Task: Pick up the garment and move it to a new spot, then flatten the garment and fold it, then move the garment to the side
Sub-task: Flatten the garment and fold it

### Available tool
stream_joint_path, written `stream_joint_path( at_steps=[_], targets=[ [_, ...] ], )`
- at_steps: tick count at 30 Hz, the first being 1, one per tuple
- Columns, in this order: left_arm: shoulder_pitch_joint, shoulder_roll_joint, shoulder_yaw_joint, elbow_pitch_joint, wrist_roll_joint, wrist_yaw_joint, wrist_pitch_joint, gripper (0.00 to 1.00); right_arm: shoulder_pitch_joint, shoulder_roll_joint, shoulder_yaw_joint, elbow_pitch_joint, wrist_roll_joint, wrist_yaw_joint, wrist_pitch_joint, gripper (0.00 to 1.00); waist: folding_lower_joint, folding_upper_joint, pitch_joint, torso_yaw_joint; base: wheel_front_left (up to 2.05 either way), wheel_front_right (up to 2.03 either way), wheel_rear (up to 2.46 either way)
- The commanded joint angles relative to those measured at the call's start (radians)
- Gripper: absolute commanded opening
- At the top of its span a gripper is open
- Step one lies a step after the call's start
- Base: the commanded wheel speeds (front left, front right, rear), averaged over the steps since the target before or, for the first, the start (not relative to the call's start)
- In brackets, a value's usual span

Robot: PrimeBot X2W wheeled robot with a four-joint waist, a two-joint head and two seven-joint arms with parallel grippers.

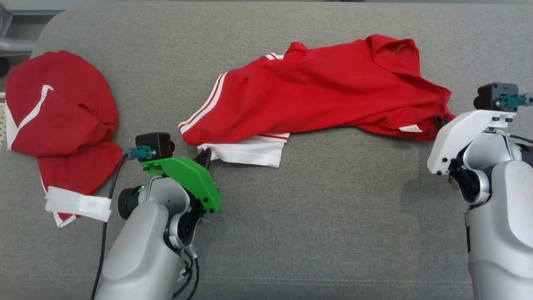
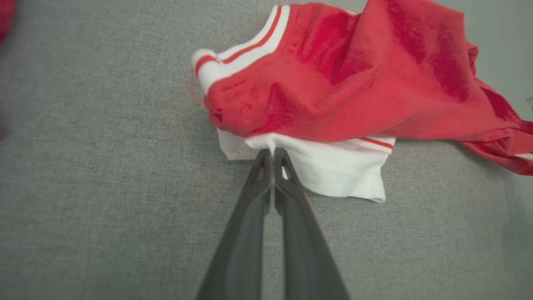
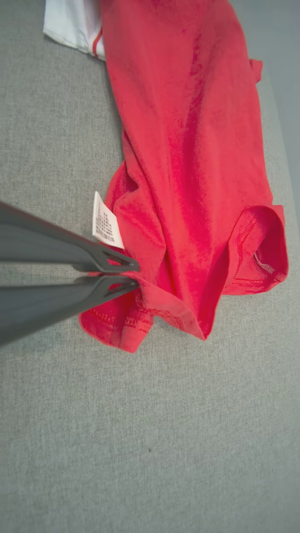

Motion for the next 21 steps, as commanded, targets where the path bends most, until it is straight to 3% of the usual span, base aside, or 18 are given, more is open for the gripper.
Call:
stream_joint_path(
  at_steps=[1,12,21],
  targets=[
    [-0.024,0.006,0.010,-0.021,-0.007,-0.006,-0.014,0.00,-0.013,-0.004,0.000,-0.009,0.025,0.000,-0.010,0.00,0.0000,0.0000,-0.007,-0.004,0.00,0.00,0.00],
    [-0.092,0.038,0.073,-0.219,-0.033,0.000,-0.063,0.00,-0.063,-0.004,-0.043,-0.046,0.088,0.000,-0.075,0.00,0.0000,0.0000,-0.032,-0.025,0.00,0.00,0.00],
    [-0.194,0.026,0.099,-0.324,-0.011,0.018,-0.162,0.00,-0.139,-0.004,-0.064,0.016,0.220,0.000,-0.152,0.00,0.0000,0.0000,-0.018,-0.036,0.00,0.00,0.00]
  ],
)
